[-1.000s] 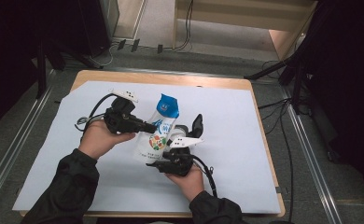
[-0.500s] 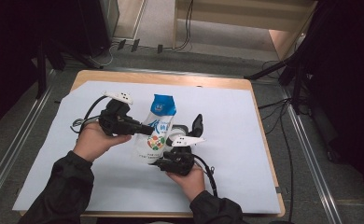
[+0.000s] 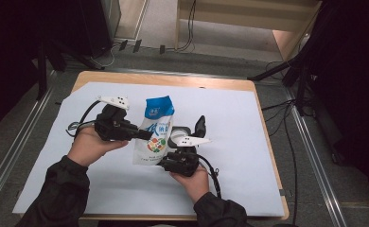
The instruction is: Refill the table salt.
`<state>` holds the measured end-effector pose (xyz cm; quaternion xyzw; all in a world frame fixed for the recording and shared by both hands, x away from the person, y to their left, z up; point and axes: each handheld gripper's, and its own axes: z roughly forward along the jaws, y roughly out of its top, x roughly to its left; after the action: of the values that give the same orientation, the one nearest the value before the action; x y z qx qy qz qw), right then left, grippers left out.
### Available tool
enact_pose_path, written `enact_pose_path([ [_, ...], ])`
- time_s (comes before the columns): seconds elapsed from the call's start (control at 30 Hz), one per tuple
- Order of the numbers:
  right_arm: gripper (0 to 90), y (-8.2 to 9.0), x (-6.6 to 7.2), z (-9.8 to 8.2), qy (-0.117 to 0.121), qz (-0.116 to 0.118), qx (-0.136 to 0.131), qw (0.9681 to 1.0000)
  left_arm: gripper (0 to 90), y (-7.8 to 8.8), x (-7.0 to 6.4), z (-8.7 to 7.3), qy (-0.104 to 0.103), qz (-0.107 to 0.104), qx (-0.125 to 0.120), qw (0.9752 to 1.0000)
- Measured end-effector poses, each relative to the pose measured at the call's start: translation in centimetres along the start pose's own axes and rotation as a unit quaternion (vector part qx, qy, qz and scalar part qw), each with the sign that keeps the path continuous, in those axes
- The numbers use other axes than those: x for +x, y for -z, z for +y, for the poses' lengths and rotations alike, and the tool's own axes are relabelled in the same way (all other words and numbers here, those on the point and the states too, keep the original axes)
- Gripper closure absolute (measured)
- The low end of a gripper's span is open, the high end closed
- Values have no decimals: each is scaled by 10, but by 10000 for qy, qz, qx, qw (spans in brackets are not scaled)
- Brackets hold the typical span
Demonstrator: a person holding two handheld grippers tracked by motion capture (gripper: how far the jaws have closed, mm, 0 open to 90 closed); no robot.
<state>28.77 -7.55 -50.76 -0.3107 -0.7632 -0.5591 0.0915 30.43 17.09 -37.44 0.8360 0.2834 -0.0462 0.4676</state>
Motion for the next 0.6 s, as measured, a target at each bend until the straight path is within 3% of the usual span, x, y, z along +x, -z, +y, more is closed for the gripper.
enact_pose_path([
  [0.2, 678, 0, 0, 2, 95, -61, 70, 9999, 900, 0, 2, 0, 22, 72, -24, 10000],
  [0.37, 672, 0, 1, 2, 128, -76, 132, 9998, 900, 6, 4, -1, 69, 20, -219, 9997],
  [0.6, 662, 8, 5, 5, 282, -115, 204, 9993, 900, 17, 9, -3, 7, 374, -402, 9985],
])
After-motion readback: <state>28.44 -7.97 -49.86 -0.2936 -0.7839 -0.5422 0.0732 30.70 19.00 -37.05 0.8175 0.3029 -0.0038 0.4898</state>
